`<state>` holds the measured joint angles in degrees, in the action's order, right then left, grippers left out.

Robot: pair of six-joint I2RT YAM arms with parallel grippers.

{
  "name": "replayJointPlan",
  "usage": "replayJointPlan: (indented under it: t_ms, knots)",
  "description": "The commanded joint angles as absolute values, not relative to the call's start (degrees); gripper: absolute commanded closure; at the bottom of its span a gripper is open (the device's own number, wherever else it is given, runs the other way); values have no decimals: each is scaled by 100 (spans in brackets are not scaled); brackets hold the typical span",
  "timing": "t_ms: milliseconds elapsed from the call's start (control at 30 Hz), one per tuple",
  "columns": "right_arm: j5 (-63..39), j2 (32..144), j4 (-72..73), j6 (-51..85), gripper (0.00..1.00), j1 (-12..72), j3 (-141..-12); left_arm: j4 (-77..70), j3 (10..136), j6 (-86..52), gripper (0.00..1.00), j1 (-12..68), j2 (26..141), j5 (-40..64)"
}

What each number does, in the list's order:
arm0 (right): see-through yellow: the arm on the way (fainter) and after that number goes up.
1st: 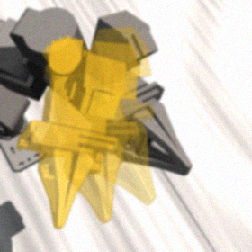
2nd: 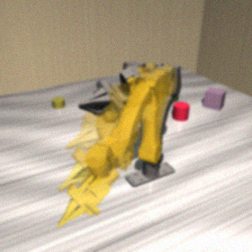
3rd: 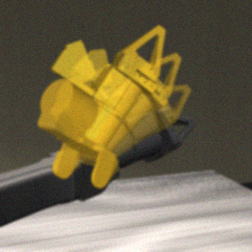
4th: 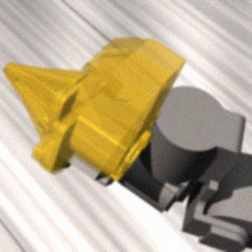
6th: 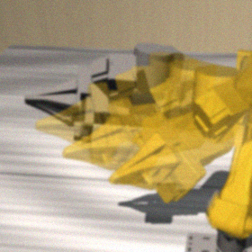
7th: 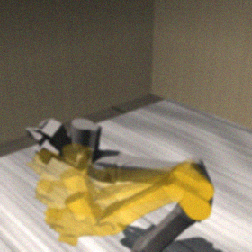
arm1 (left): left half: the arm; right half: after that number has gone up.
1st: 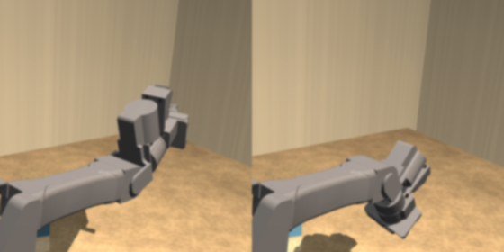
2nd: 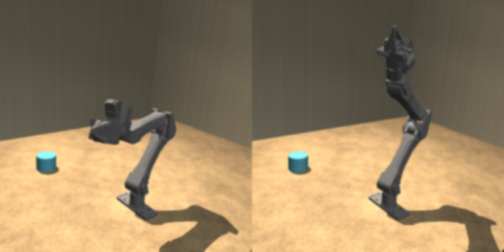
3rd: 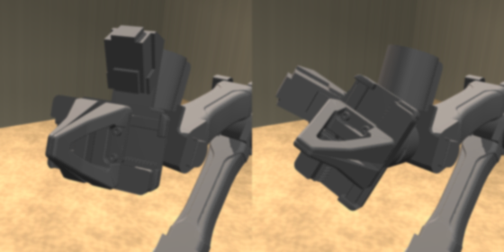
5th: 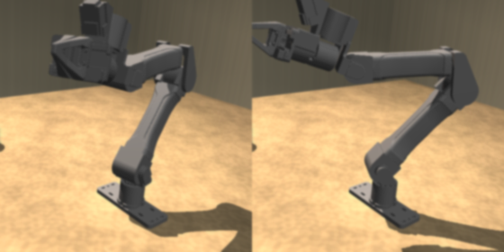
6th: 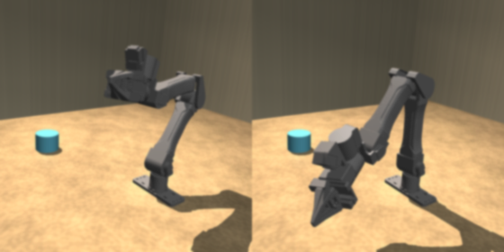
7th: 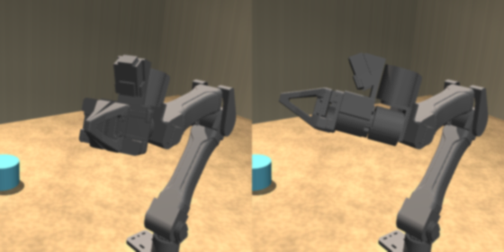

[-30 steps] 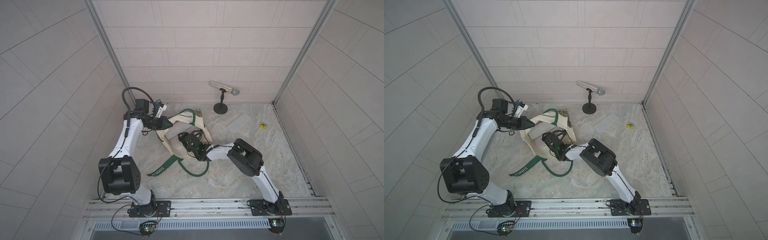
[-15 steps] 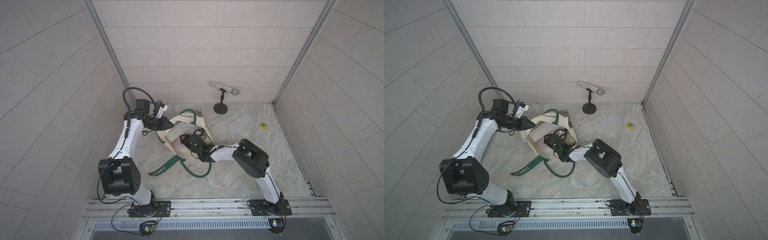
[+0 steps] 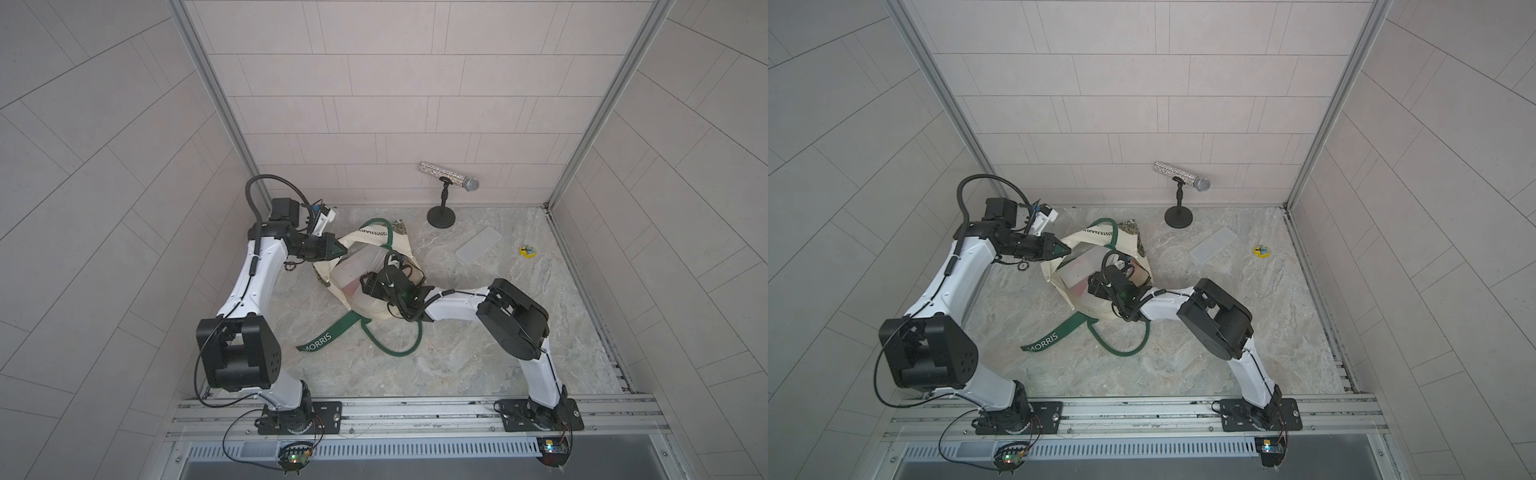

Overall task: Take out the pencil case from the canvas bag
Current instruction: Pick up the pencil case from the canvas bag.

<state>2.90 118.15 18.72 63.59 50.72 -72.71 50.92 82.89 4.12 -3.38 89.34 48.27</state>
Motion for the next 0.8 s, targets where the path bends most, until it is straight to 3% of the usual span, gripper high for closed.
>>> replayJointPlan:
  t_ms: [0,767]
  knots:
    - [-110,11483,1917,5916,34,5019,-7030,5137,8271,438,100,-312,8715,5128]
    - [-1660,9943,2370,4841,33,5010,-5740,4920,8174,169,100,-319,8701,5058]
